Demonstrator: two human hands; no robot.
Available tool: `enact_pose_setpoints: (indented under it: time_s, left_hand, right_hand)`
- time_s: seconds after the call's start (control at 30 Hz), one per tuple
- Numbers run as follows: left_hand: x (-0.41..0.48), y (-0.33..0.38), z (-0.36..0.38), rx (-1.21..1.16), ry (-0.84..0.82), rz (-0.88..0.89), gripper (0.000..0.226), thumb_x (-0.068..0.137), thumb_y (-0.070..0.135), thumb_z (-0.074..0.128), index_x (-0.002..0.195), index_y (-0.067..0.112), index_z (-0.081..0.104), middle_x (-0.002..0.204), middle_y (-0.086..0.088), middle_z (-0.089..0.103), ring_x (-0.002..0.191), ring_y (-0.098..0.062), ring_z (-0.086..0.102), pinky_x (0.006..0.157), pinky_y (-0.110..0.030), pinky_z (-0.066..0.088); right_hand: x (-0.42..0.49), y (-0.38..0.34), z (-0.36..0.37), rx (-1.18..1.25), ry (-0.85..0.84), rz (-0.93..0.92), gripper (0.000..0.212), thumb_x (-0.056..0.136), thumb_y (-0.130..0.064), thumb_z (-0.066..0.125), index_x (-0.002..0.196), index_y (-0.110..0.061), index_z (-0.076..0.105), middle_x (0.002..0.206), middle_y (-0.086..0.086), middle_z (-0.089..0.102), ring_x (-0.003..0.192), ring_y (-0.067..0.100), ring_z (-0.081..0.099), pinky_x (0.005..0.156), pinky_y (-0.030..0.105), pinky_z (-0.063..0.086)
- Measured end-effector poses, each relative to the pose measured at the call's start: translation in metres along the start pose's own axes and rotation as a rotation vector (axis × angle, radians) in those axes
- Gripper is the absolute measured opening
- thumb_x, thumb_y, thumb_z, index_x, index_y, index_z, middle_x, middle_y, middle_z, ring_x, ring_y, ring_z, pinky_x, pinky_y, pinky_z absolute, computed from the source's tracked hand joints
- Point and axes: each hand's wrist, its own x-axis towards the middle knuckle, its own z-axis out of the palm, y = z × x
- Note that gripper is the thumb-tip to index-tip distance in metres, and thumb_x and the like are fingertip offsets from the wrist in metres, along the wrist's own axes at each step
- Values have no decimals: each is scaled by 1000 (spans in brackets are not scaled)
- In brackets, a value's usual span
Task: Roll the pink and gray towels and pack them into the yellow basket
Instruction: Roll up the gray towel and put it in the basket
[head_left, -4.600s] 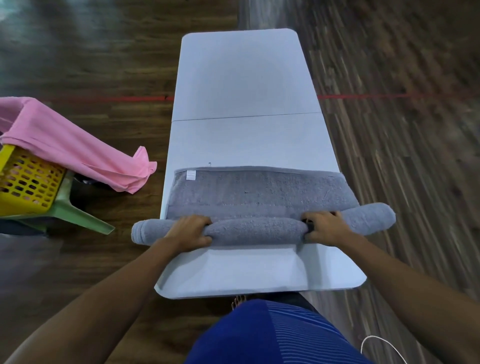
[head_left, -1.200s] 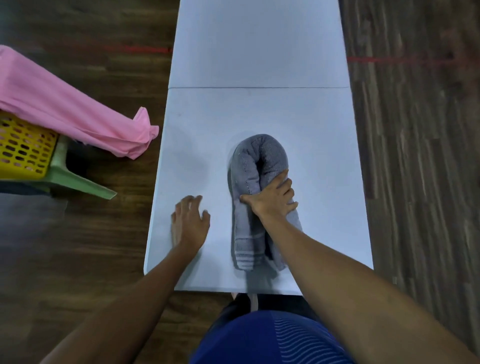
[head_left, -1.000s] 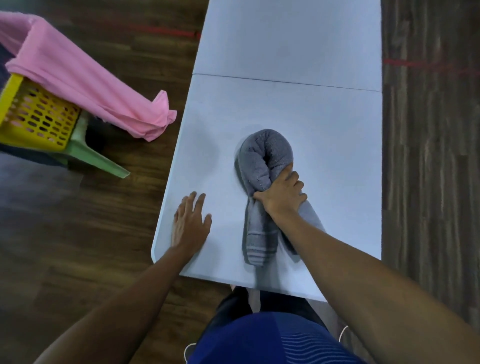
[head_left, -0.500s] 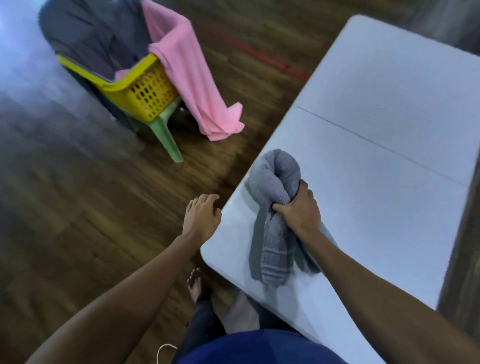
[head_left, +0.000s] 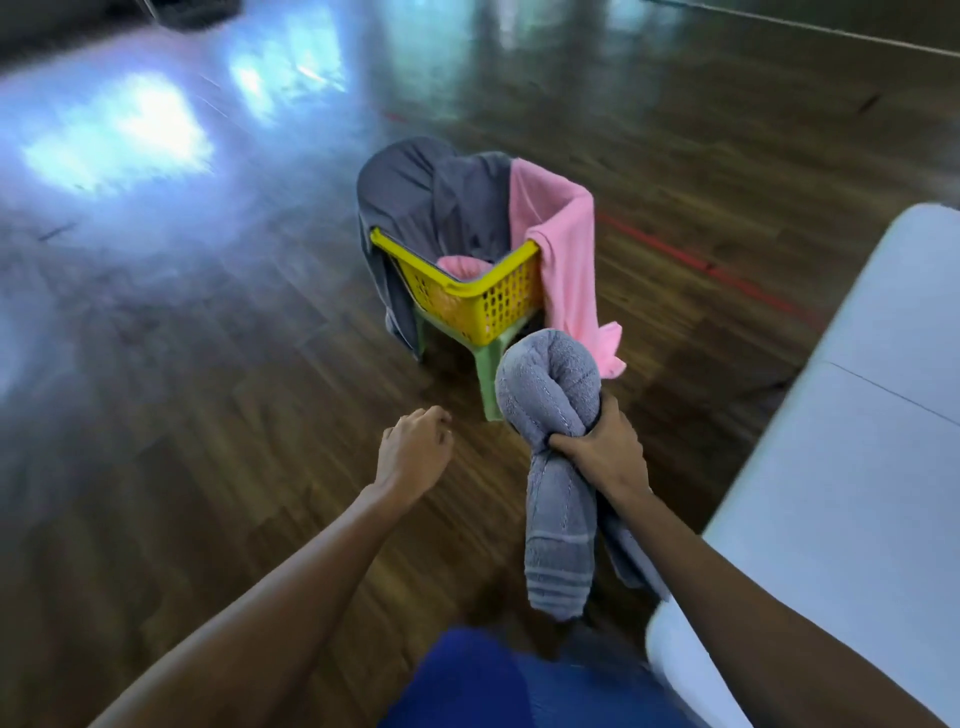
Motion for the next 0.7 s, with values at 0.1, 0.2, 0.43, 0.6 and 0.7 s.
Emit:
enact_pose_setpoints:
  time_s: [0.1,0.2,0.43,0.6,0.7]
  left_hand:
    - [34,-22,-20,-4,26,14,24,91,22,48,107,22,66,103,4,67,95,-18,62,86,-41,50]
    - [79,-39,-30,-27,35,24,22,90,22,49,103,23,67,99,5,67,92,-17,63,83,-40,51]
    - [245,-52,-54,-32,45,39,22,89,22,52,105,25,68,103,6,67,97,-20,62,85,-38,48]
    - [333,-49,-71,7,46,93,17,88,22,53,98,23,67,98,3,68,94,-23,63,82,-36,47]
    - [405,-59,-86,39,14,86,20,88,23,53,101,22,67,102,-1,68,97,-26,62,84,-39,49]
  right_hand:
    - [23,-29,23,40,12,-3,68,59,-39,80,118,-30,47,103,-7,58,87,14,55,72,30,40]
    - [58,-53,43,46,19,5,67,59,-38,80,117,-31,48,102,-8,59,87,15,55,75,30,42]
    - [202,-120,80,52,45,11,77,56,-42,79,125,-28,47,106,-7,63,91,16,58,78,29,43]
    - [288,-167,88,101,73,-19,74,60,-34,82,125,-26,47,99,-10,59,88,14,55,77,26,39]
    - [354,-206,100,101,67,6,70,61,-34,81,122,-25,48,102,-8,60,89,14,54,78,25,38]
